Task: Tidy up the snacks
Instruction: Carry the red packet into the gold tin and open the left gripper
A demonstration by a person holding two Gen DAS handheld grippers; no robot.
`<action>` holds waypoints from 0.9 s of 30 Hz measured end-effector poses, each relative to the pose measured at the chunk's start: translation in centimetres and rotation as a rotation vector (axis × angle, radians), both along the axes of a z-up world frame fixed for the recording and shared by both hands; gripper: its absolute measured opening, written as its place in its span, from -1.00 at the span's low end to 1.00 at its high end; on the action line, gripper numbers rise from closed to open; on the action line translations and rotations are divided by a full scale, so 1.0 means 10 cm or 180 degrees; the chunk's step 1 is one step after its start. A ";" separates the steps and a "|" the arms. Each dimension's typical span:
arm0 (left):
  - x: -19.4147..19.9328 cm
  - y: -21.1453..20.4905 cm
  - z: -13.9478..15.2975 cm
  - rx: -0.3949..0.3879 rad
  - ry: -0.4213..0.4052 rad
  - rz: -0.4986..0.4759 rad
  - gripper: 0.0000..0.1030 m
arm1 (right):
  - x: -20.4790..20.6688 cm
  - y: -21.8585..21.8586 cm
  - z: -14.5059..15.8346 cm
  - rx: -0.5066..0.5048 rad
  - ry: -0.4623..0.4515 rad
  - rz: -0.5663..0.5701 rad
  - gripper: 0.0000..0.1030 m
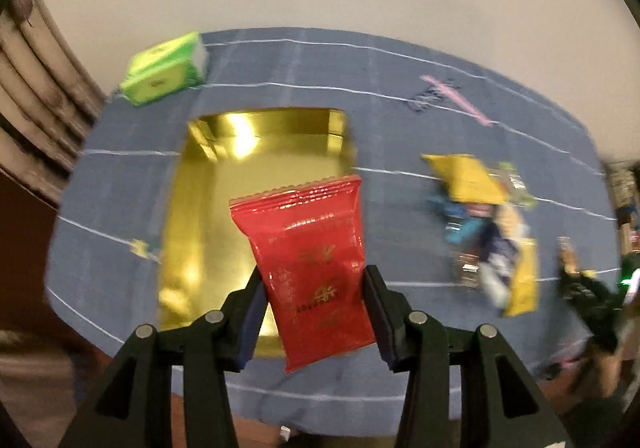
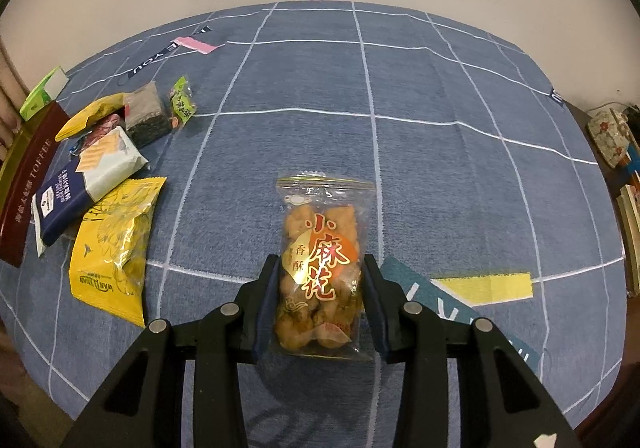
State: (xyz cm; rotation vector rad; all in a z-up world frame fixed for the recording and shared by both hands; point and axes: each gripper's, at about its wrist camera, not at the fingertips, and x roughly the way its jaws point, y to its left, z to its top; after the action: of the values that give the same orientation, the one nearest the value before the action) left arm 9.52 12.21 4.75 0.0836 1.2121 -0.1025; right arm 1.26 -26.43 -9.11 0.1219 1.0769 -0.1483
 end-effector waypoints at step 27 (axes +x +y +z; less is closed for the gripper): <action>0.19 0.41 -1.06 0.0796 0.0479 -0.0561 -0.07 | 0.02 -0.01 0.00 0.0007 0.0062 -0.0147 -0.30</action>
State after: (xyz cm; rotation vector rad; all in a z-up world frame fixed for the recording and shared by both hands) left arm 11.39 16.35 -5.89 0.4077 1.3624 -0.1122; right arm 1.41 -26.48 -9.07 0.1477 1.0941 -0.1904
